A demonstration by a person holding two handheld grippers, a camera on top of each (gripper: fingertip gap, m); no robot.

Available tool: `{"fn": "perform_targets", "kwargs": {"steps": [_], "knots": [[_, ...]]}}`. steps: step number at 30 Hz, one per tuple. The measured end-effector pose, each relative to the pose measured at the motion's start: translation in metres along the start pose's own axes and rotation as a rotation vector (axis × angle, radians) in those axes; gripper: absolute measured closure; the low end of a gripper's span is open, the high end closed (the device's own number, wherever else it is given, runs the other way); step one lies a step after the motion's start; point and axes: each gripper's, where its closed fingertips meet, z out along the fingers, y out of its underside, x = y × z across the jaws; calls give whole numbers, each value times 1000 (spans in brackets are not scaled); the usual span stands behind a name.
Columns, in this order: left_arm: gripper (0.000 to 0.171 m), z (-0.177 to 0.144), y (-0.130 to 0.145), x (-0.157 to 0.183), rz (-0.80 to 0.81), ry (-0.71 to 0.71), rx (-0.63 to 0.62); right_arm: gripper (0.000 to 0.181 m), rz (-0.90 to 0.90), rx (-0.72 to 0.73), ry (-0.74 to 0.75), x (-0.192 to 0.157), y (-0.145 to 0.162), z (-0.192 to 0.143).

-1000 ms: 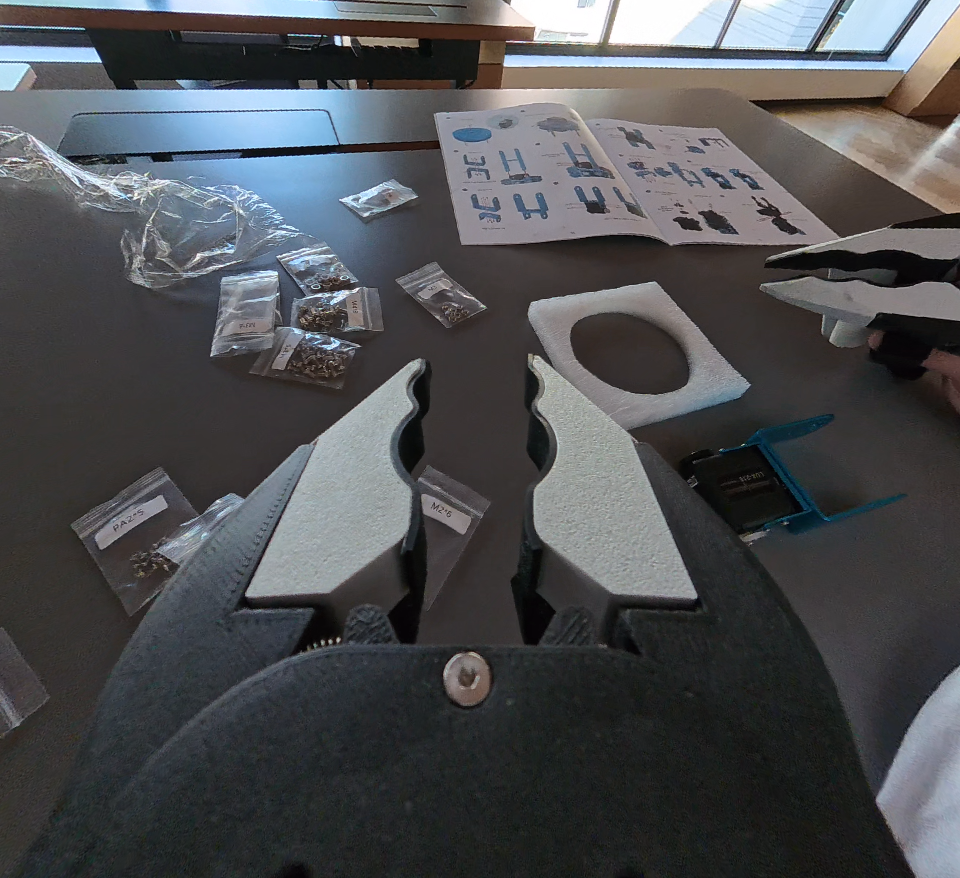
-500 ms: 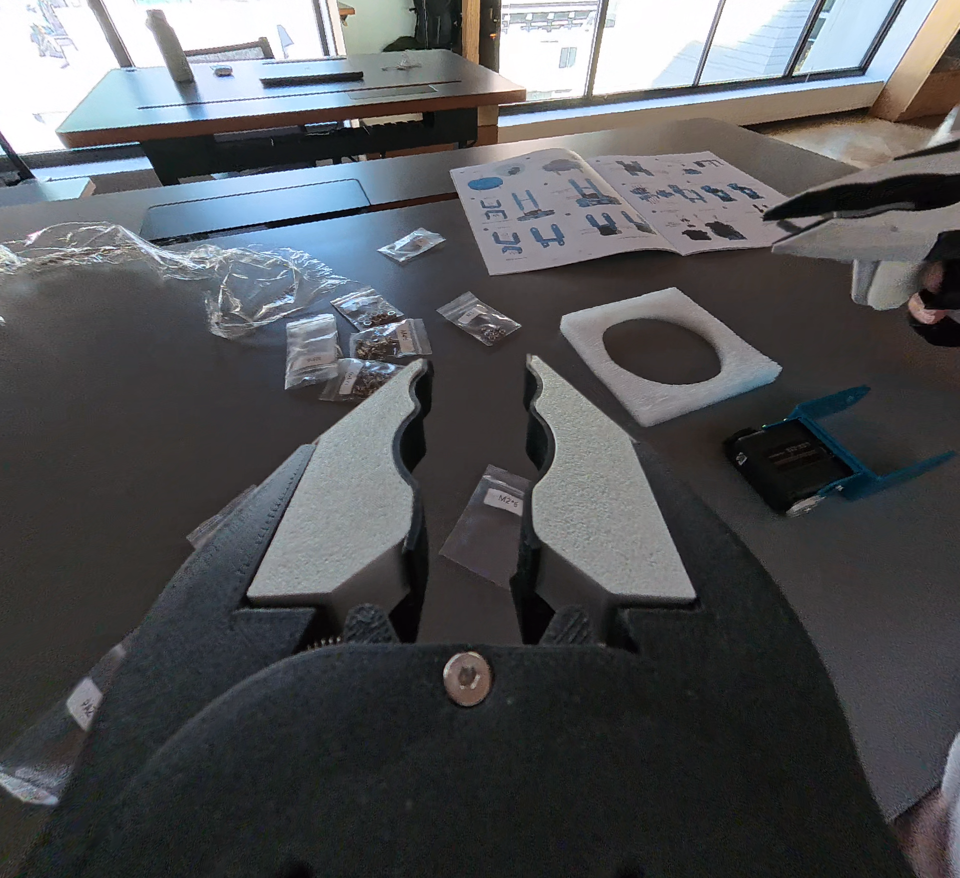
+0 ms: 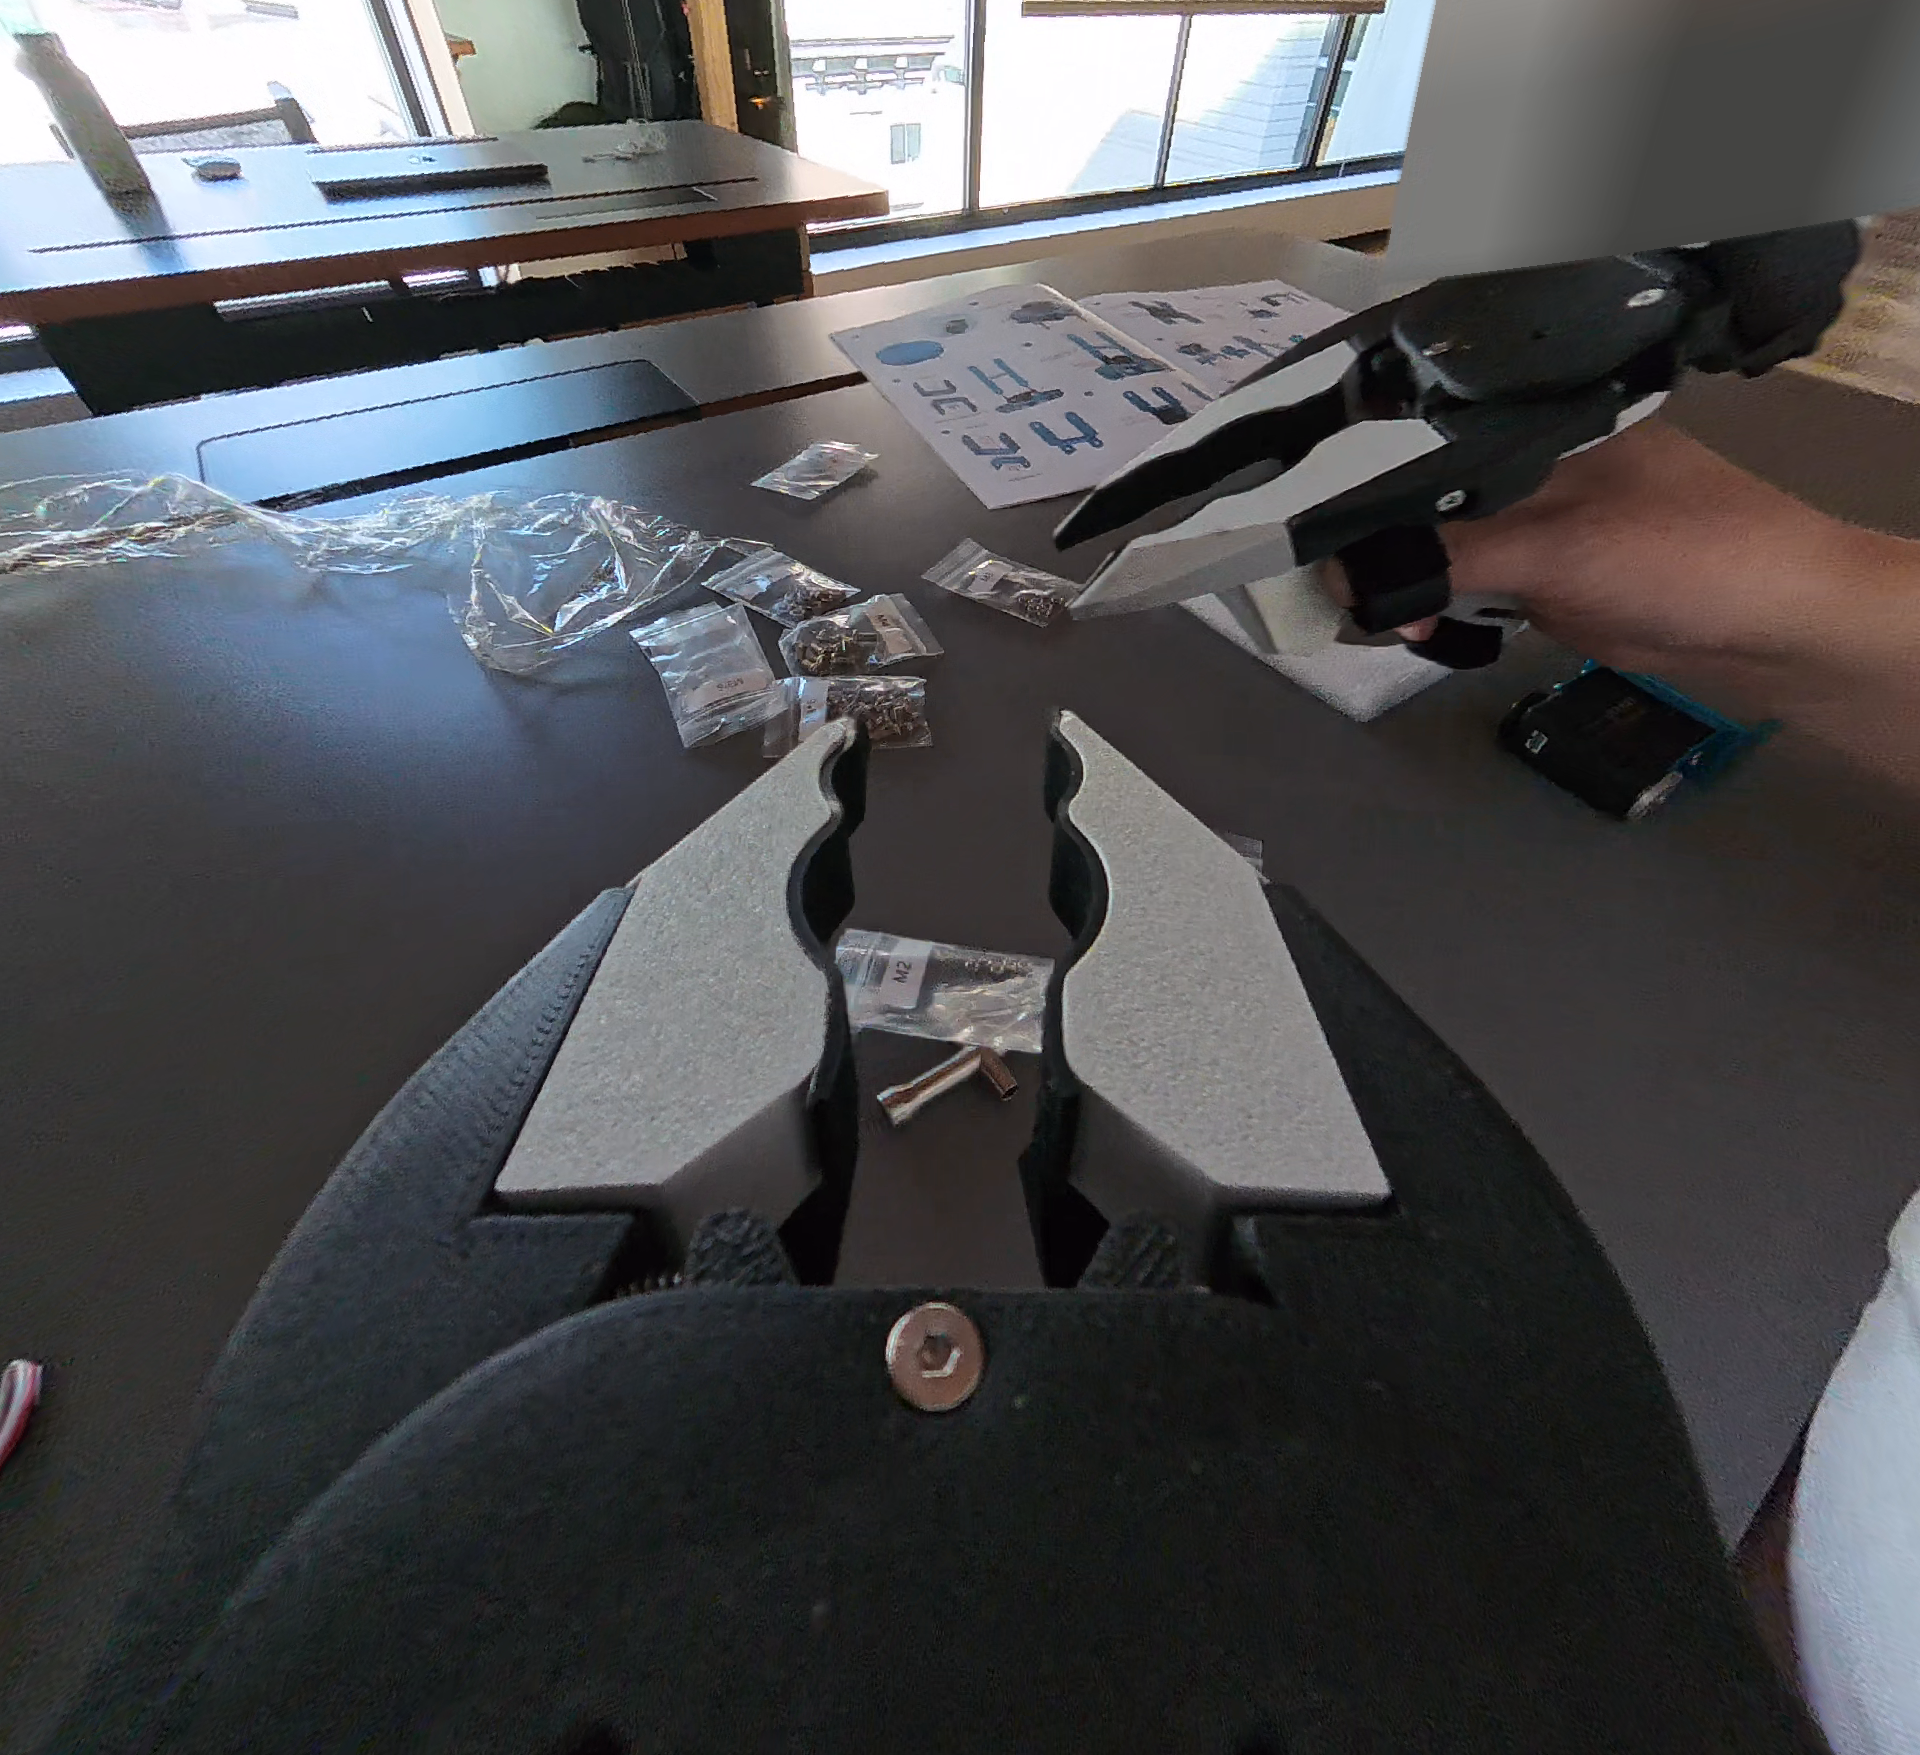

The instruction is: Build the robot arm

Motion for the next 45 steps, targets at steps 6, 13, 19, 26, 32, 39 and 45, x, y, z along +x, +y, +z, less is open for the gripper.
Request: {"fn": "perform_targets", "kwargs": {"steps": [6, 13, 19, 26, 32, 39, 45], "knots": [[139, -14, 0, -15, -5, 5, 36, 132, -6, -70, -47, -6, -7, 58], [139, -24, 5, -24, -4, 16, 37, 130, -105, -205, -28, -5, 8, 96], [140, -32, 6, -29, -18, 32, 50, 135, -108, -247, 10, 0, 11, 104], [140, -36, 10, -27, -18, 52, 47, 143, -83, -260, -41, -7, 15, 99], [140, -38, 17, -26, -49, 66, 32, 144, -128, -175, -73, -27, 10, 82], [133, -14, 24, -30, -261, 166, -33, 145, -100, -19, -92, -50, 3, 49], [131, 23, 19, -23, -374, 286, -92, 171, -166, 63, -52, -61, 3, 27]]}}
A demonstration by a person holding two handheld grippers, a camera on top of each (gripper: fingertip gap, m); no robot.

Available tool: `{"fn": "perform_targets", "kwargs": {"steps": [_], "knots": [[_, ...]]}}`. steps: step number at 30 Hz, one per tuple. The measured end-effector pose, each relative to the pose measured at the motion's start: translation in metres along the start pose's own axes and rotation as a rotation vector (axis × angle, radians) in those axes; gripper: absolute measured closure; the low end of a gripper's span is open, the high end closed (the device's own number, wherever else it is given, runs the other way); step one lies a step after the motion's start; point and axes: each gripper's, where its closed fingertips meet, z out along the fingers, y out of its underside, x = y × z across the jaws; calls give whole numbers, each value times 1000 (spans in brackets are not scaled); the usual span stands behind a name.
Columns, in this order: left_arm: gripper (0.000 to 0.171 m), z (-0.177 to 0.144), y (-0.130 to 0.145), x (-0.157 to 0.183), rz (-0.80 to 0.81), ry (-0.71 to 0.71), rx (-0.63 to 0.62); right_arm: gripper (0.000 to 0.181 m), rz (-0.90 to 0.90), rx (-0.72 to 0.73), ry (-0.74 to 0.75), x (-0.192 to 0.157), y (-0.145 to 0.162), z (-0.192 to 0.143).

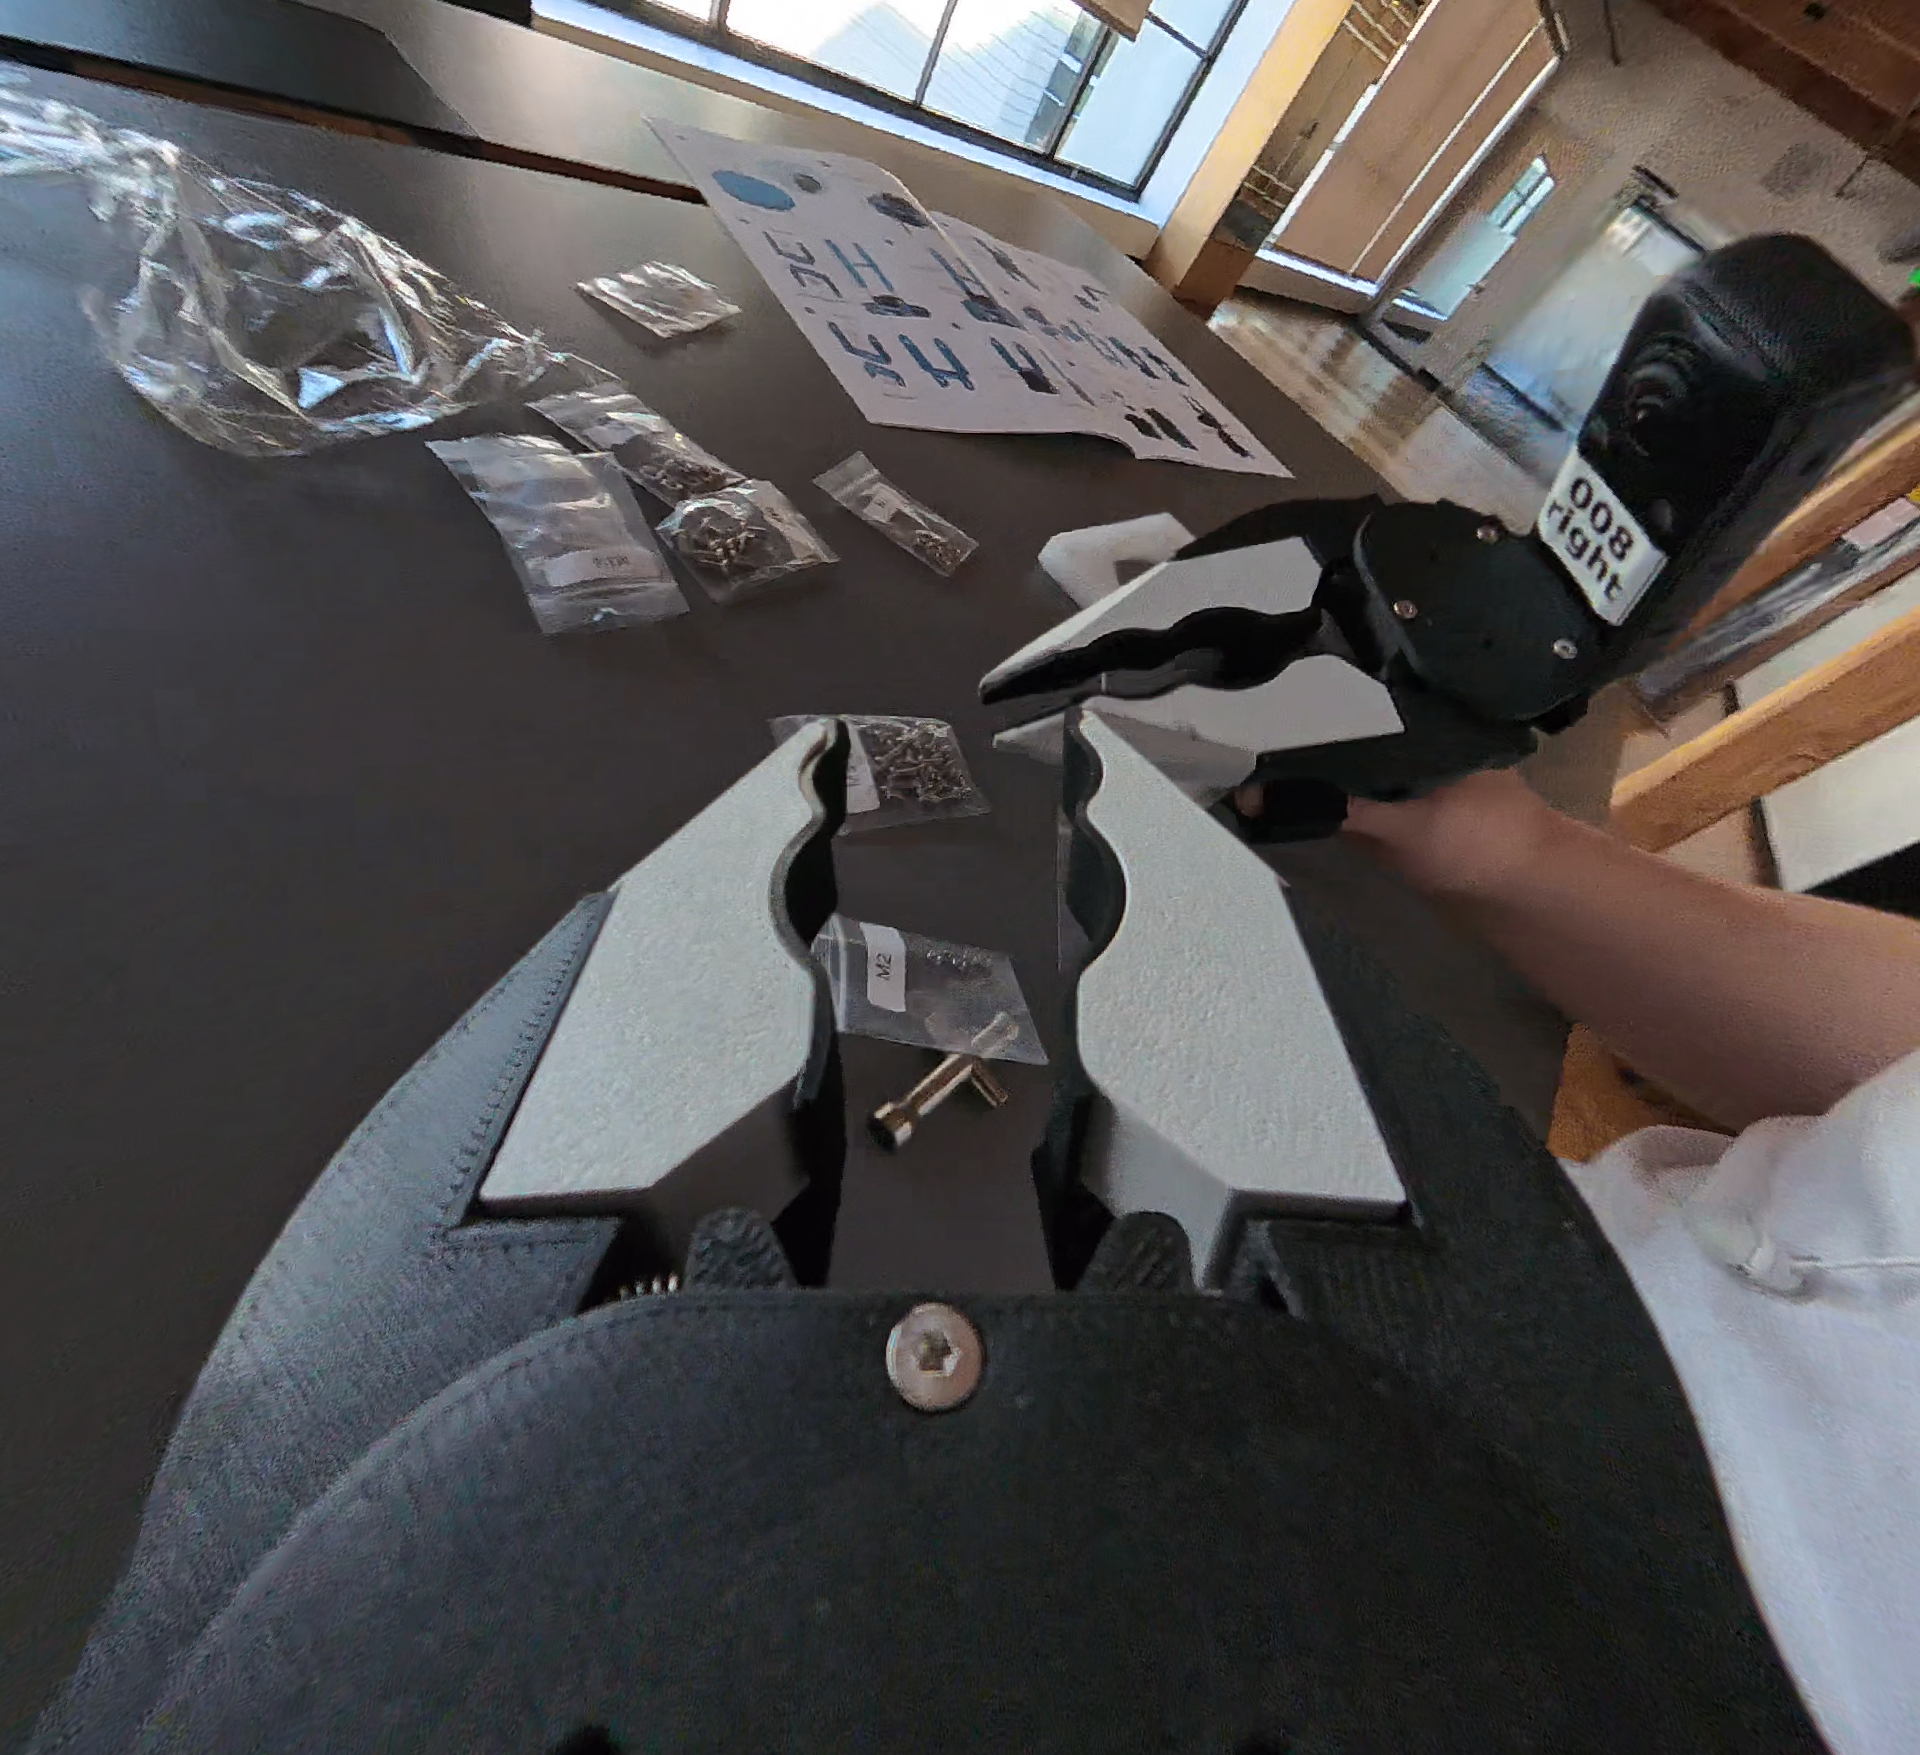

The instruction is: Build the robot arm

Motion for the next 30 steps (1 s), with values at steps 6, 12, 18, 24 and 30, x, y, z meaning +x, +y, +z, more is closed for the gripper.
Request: {"fn": "perform_targets", "kwargs": {"steps": [6, 12, 18, 24, 30], "knots": [[133, 16, -1, -8, -83, 63, -86, 155, -10, -60, 24, -2, 12, 0], [135, 2, -13, -22, -21, -25, -64, 129, 39, -142, -4, -1, 7, 16], [135, -10, -13, -15, 2, -34, -57, 120, 68, -263, -7, 6, 17, 30], [136, -15, -7, -9, 34, -45, -69, 120, 149, -346, -53, 6, 34, 37], [138, -17, -11, -8, 39, -41, -63, 140, 149, -323, -40, 5, 34, 36]]}}
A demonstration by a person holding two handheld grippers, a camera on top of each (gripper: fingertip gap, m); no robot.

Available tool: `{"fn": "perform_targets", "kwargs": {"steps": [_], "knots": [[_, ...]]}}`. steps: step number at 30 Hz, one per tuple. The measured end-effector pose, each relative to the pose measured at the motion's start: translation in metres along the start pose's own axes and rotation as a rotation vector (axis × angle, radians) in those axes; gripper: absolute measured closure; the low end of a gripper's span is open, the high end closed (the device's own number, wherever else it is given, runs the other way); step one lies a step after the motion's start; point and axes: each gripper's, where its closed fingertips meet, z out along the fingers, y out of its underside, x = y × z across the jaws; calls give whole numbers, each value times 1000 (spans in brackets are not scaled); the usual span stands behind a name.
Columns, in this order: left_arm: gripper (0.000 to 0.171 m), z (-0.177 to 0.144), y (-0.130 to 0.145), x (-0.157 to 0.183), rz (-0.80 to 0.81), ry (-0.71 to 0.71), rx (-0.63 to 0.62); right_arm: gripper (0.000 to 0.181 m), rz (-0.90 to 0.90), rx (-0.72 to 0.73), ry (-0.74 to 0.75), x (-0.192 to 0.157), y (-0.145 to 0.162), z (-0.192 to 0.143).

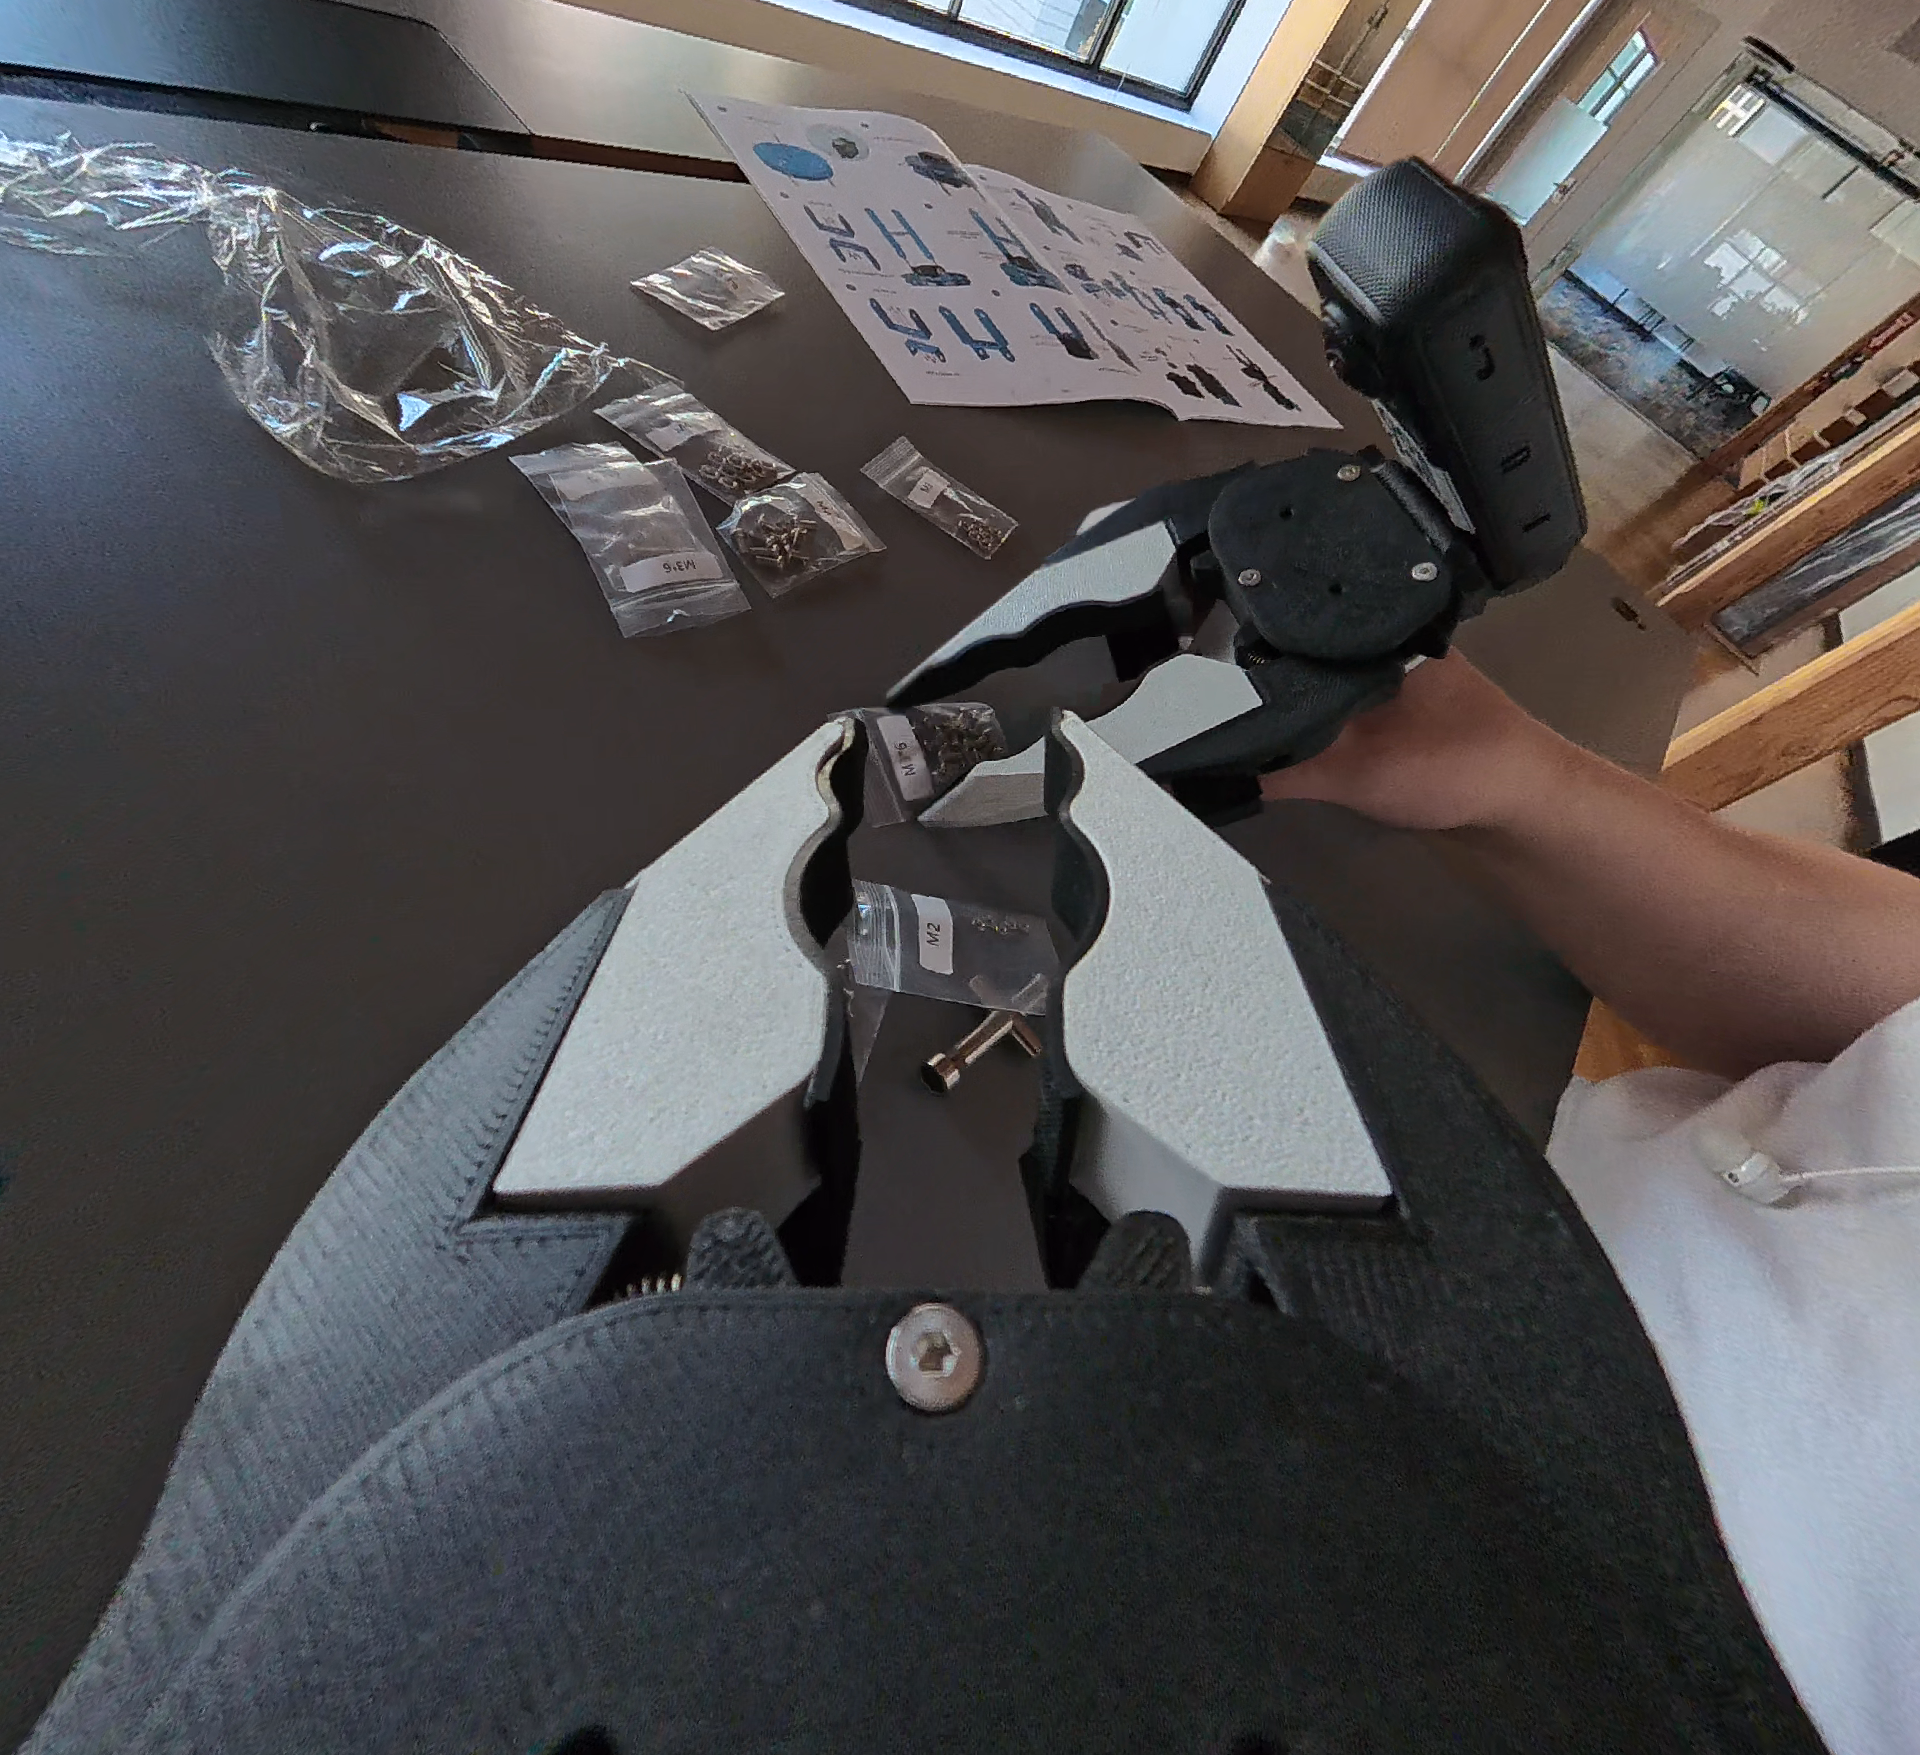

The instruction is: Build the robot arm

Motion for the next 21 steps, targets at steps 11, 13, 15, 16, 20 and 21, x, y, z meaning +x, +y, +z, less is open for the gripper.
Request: {"fn": "perform_targets", "kwargs": {"steps": [11, 13, 15, 16, 20, 21], "knots": [[139, 8, 1, -1, -14, 29, -12, 150, -16, 47, 31, 3, 5, -9], [139, 10, 1, -2, -37, 44, -11, 150, -21, 68, 55, 6, 5, -14], [138, 13, 2, -4, -64, 58, -22, 150, -23, 100, 63, 7, 4, -20], [137, 14, 3, -5, -76, 61, -29, 150, -20, 115, 70, 8, 4, -22], [132, 23, 7, -7, -119, 88, -72, 151, -20, 178, 74, 5, 5, -34], [131, 26, 8, -6, -134, 101, -80, 150, -26, 196, 75, 3, 5, -37]]}}
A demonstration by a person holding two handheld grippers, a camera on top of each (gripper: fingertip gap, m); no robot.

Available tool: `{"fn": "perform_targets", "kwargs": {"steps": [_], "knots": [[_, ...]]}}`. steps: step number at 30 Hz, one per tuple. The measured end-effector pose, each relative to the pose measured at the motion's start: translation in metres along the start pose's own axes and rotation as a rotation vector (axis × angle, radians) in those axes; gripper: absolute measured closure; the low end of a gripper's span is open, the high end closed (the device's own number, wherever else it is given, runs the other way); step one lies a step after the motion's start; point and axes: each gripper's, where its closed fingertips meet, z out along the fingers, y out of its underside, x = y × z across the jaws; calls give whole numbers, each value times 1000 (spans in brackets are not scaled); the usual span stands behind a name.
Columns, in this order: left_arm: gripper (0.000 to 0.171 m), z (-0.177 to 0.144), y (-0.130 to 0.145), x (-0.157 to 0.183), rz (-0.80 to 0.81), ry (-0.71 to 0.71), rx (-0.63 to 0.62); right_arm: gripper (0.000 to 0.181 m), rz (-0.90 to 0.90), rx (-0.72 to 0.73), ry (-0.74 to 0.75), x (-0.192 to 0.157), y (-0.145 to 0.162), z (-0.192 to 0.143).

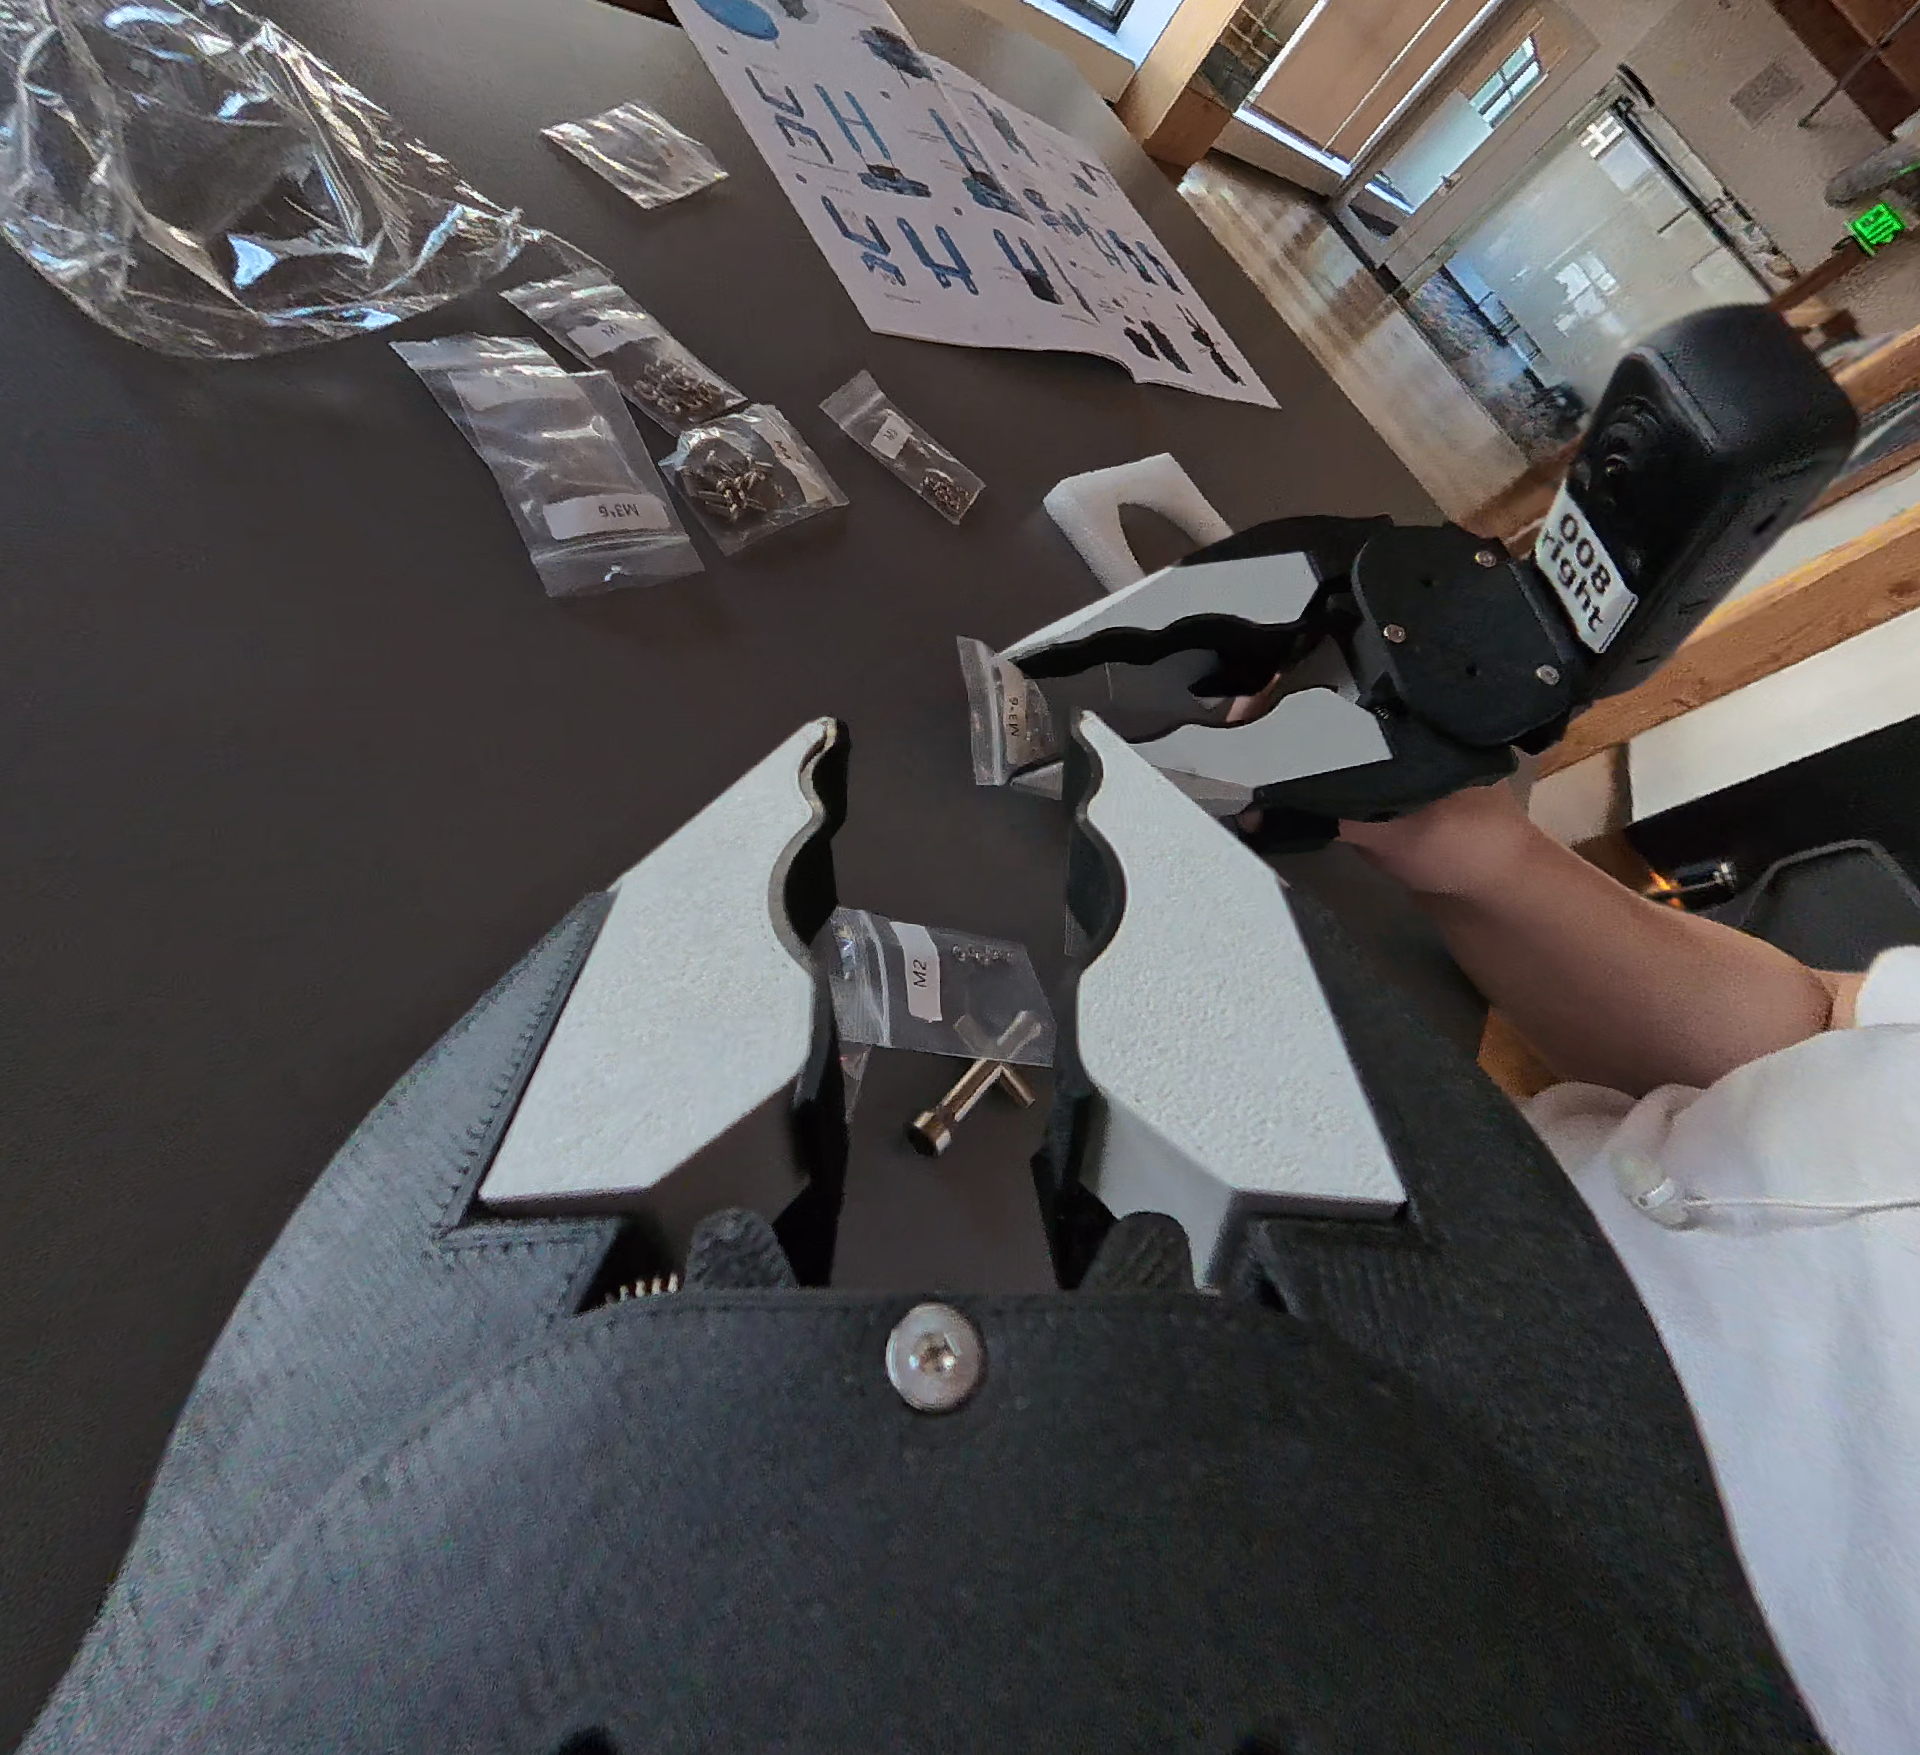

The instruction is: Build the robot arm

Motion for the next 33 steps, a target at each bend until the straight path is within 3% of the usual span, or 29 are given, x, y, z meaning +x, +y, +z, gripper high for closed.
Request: {"fn": "perform_targets", "kwargs": {"steps": [6, 14, 15, 17, 22, 24, 26, 29, 33], "knots": [[132, 24, 4, 11, -98, 116, -29, 151, -39, 89, 39, -1, -6, -16], [151, 43, 19, 35, -90, 230, -150, 152, -92, 135, 38, -8, -9, -25], [154, 44, 21, 37, -88, 241, -164, 165, -98, 140, 36, -8, -9, -26], [169, 46, 24, 42, -88, 270, -192, 171, -107, 161, 24, -11, -11, -29], [171, 49, 30, 34, -79, 252, -233, 167, -125, 105, -6, -14, -3, -25], [171, 49, 33, 35, -81, 264, -251, 160, -154, 92, -12, -16, -1, -24], [171, 51, 35, 34, -78, 255, -265, 139, -183, 73, -48, -21, 2, -23], [171, 54, 37, 37, -75, 262, -286, 124, -274, 14, -69, -23, 9, -22], [171, 57, 38, 42, -48, 257, -312, 122, -485, -37, -40, -21, 5, -20]]}}
